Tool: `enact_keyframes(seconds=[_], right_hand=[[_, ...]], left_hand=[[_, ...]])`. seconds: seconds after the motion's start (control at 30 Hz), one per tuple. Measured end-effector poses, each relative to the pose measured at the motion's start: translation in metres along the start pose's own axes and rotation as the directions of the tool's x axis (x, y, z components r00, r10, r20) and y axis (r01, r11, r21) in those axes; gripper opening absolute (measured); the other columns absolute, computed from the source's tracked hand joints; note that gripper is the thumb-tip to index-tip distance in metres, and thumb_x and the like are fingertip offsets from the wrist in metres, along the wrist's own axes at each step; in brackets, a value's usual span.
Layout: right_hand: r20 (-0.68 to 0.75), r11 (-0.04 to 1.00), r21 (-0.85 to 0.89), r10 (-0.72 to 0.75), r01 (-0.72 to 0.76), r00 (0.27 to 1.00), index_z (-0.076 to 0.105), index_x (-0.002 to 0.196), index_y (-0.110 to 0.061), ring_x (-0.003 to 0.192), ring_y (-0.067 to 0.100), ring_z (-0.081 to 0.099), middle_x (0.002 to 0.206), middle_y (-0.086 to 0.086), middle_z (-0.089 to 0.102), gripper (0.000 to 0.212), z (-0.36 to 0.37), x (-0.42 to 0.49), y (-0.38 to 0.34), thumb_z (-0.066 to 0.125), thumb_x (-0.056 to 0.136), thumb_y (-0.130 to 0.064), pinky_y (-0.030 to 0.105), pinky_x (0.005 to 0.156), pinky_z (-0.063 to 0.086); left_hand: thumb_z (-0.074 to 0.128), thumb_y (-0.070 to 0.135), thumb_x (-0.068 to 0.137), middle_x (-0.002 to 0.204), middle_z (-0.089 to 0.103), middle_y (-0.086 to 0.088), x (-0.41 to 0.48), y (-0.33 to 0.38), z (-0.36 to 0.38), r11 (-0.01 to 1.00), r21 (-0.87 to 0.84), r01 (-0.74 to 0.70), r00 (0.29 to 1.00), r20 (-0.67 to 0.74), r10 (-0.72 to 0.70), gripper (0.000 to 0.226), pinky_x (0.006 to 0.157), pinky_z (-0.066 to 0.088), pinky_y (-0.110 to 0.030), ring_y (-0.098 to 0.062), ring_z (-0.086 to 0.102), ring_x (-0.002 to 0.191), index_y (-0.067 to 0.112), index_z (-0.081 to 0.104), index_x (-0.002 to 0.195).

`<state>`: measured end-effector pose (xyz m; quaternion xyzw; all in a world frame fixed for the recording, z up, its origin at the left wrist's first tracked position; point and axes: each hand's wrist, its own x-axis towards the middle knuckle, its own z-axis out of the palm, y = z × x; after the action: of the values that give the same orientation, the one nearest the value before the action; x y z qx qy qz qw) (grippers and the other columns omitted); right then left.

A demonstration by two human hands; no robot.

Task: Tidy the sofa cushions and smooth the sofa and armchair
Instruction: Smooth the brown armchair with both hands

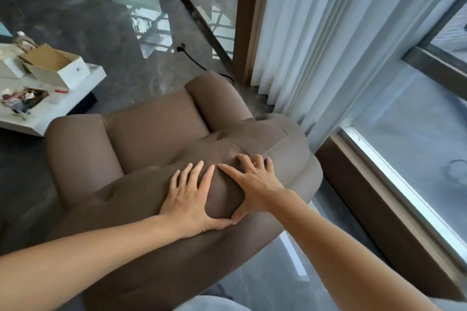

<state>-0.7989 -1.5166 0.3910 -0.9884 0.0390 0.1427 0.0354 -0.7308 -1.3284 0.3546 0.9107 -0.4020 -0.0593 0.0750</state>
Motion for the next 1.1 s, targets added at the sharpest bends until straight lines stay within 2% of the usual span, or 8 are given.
enact_keyframes(seconds=[0.17, 0.27, 0.43, 0.5, 0.6, 0.7, 0.93, 1.1], right_hand=[[0.005, 0.988, -0.044, -0.147, 0.147, 0.989, 0.022, 0.139, -0.051, 0.116, 0.037, 0.03, 0.133, 0.008, 0.032, 0.116, -0.031, 0.037, 0.07, 0.072, 0.039, -0.083, 0.064, 0.099, 0.032], [-0.023, 0.92, -0.053, -0.39, 0.388, 0.921, 0.029, 0.136, -0.046, 0.118, 0.034, 0.03, 0.126, 0.008, 0.035, 0.112, -0.035, 0.081, 0.142, 0.064, 0.039, -0.089, 0.059, 0.102, 0.029], [-0.296, 0.897, 0.07, -0.4, 0.437, 0.867, 0.039, 0.144, -0.038, 0.14, 0.035, 0.031, 0.141, 0.016, 0.042, 0.104, 0.008, 0.051, 0.179, 0.047, 0.058, -0.096, 0.06, 0.112, 0.024], [-0.299, 0.833, 0.088, -0.502, 0.547, 0.812, 0.042, 0.144, -0.036, 0.141, 0.035, 0.034, 0.142, 0.018, 0.045, 0.1, 0.004, 0.071, 0.22, 0.048, 0.063, -0.094, 0.058, 0.114, 0.024], [-0.309, 0.793, 0.066, -0.56, 0.605, 0.768, 0.05, 0.14, -0.031, 0.138, 0.039, 0.04, 0.139, 0.021, 0.049, 0.097, -0.006, 0.089, 0.253, 0.049, 0.065, -0.092, 0.06, 0.113, 0.027], [-0.258, 0.755, 0.072, -0.617, 0.652, 0.744, 0.051, 0.139, -0.03, 0.137, 0.039, 0.041, 0.139, 0.021, 0.048, 0.096, -0.012, 0.099, 0.286, 0.048, 0.066, -0.092, 0.06, 0.112, 0.029], [-0.194, 0.708, 0.039, -0.687, 0.705, 0.7, 0.051, 0.139, -0.029, 0.137, 0.037, 0.039, 0.14, 0.02, 0.048, 0.095, -0.033, 0.135, 0.335, 0.047, 0.066, -0.091, 0.059, 0.113, 0.028], [-0.238, 0.669, 0.035, -0.716, 0.742, 0.656, 0.05, 0.139, -0.029, 0.136, 0.035, 0.039, 0.139, 0.018, 0.046, 0.095, -0.041, 0.166, 0.356, 0.048, 0.066, -0.09, 0.058, 0.113, 0.027]], left_hand=[[0.042, 0.095, 0.047, 0.159, 0.016, -0.013, 0.041, 0.048, 0.002, 0.995, -0.006, 0.099, 0.995, 0.016, -0.099, 0.131, 0.117, 0.011, -0.053, -0.033, 0.012, 0.145, 0.022, 0.01, 0.151], [0.046, 0.093, 0.048, 0.16, 0.013, -0.011, 0.089, 0.095, 0.019, 0.948, -0.063, 0.311, 0.947, -0.063, -0.315, 0.13, 0.118, 0.01, -0.054, -0.032, 0.009, 0.146, 0.022, 0.008, 0.151], [0.046, 0.094, 0.049, 0.162, 0.004, -0.007, 0.091, 0.096, 0.023, 0.982, -0.051, 0.184, 0.983, 0.008, -0.184, 0.131, 0.12, 0.004, -0.05, -0.025, -0.005, 0.148, 0.028, -0.001, 0.152], [0.045, 0.095, 0.051, 0.163, 0.001, -0.003, 0.114, 0.124, 0.026, 0.948, -0.077, 0.308, 0.949, -0.05, -0.312, 0.129, 0.119, 0.0, -0.047, -0.021, -0.008, 0.148, 0.031, -0.003, 0.152], [0.045, 0.093, 0.054, 0.163, -0.001, 0.003, 0.133, 0.16, 0.025, 0.908, -0.102, 0.406, 0.911, -0.032, -0.411, 0.122, 0.119, -0.003, -0.043, -0.017, -0.009, 0.147, 0.037, -0.005, 0.151], [0.043, 0.089, 0.065, 0.163, -0.001, 0.006, 0.145, 0.196, 0.03, 0.844, -0.133, 0.519, 0.844, -0.076, -0.531, 0.109, 0.12, 0.003, -0.045, -0.015, -0.009, 0.147, 0.039, -0.002, 0.15], [0.034, 0.08, 0.081, 0.163, 0.004, 0.001, 0.159, 0.238, 0.041, 0.795, -0.08, 0.601, 0.783, -0.141, -0.606, 0.09, 0.121, 0.006, -0.046, -0.02, -0.002, 0.148, 0.036, 0.0, 0.152], [0.027, 0.078, 0.084, 0.163, 0.009, -0.004, 0.193, 0.242, 0.046, 0.771, -0.025, 0.637, 0.756, -0.178, -0.63, 0.087, 0.12, 0.008, -0.048, -0.025, 0.004, 0.148, 0.031, 0.002, 0.153]])
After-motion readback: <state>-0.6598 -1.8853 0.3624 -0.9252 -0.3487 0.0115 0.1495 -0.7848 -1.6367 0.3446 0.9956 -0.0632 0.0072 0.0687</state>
